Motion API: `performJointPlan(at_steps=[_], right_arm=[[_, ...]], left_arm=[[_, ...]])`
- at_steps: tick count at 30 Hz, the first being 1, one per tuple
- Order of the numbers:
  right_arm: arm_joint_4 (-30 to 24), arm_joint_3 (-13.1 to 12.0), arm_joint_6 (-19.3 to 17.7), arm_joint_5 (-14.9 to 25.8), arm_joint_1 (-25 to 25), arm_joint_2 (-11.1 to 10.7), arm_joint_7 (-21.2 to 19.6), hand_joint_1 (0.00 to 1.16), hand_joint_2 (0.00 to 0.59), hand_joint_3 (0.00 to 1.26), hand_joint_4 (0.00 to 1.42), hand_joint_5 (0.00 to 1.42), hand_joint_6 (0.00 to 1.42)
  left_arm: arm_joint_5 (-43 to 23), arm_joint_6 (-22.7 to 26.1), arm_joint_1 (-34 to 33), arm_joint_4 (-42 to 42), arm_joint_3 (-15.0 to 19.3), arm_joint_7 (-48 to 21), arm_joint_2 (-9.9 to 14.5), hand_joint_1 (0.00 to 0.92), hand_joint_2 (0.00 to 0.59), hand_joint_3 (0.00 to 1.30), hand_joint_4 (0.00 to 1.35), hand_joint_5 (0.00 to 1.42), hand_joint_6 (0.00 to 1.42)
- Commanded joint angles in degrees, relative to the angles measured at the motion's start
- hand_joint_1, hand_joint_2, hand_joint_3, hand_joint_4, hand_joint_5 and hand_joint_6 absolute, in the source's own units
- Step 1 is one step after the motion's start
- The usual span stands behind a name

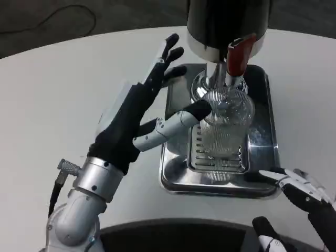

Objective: Grasp the cup under the faucet to collect the drink, then remove the cup.

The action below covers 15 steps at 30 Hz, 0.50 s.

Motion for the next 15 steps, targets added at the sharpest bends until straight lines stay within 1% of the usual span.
performJointPlan(at_steps=[1, 5, 11, 15], right_arm=[[0.3, 0.5, -0.3, -0.4, -0.2, 0.5, -0.6, 0.58, 0.482, 0.29, 0.23, 0.12, 0.02], [0.2, 0.4, 0.0, -0.4, -0.4, 0.4, -0.5, 0.58, 0.483, 0.29, 0.23, 0.12, 0.02], [0.1, 0.1, 0.0, -0.2, -0.3, 0.4, -0.5, 0.58, 0.488, 0.29, 0.23, 0.12, 0.02], [0.1, -0.1, 0.0, -0.1, -0.1, 0.4, -0.5, 0.59, 0.489, 0.29, 0.23, 0.12, 0.02]], left_arm=[[-3.5, 4.5, -2.7, -5.8, 0.3, -4.0, 0.6, 0.209, 0.023, 0.01, 0.04, 0.15, 0.17], [-4.8, 6.9, -5.2, -8.2, -0.4, -6.1, 0.1, 0.202, 0.023, 0.02, 0.05, 0.14, 0.17], [-5.3, 8.7, -7.3, -9.6, -1.7, -7.3, -1.4, 0.201, 0.023, 0.03, 0.05, 0.14, 0.15], [-5.1, 9.4, -8.8, -9.6, -1.9, -7.6, -2.1, 0.201, 0.023, 0.03, 0.05, 0.14, 0.15]])
